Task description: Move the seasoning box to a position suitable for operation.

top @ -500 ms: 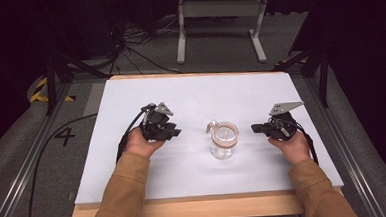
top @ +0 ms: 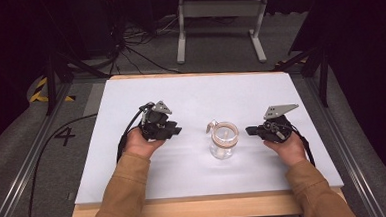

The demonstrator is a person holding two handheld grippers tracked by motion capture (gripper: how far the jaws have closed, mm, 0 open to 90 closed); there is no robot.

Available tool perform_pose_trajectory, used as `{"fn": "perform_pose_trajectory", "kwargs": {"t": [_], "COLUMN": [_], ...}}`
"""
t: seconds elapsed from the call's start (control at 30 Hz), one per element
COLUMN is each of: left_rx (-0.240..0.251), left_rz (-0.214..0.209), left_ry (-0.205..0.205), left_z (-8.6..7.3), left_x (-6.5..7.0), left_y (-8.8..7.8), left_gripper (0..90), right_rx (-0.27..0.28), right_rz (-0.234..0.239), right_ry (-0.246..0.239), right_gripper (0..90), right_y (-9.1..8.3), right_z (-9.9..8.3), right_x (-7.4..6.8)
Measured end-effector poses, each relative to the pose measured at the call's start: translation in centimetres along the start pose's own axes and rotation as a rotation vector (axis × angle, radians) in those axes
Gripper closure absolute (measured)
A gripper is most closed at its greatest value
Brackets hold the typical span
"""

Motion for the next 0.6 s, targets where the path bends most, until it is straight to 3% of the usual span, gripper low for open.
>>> {"fn": "perform_pose_trajectory", "kwargs": {"t": [0.37, 0.5, 0.6], "left_rx": [0.029, 0.019, 0.016], "left_rz": [0.012, -0.013, -0.031], "left_ry": [0.017, 0.036, 0.043], "left_z": [1.1, 1.5, 1.9], "left_x": [1.2, 1.9, 2.3], "left_y": [0.1, 0.9, 1.6], "left_gripper": [80.6, 89.4, 89.7], "right_rx": [0.029, 0.031, 0.034], "right_rz": [0.002, -0.002, -0.008], "right_ry": [-0.016, -0.017, -0.009], "right_gripper": [89.5, 89.5, 89.5], "right_y": [-0.3, -0.7, -1.2], "right_z": [0.6, 0.3, 0.0], "right_x": [-0.4, -0.4, -0.4]}}
Point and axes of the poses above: each handheld gripper's, and its own axes: y roughly forward along the jaws, z roughly out of its top, x roughly to its right, the point moved 9 cm from there along y, roughly forward along the jaws, and after that the axes turned 2 degrees about -y, right-handed, at the moved point
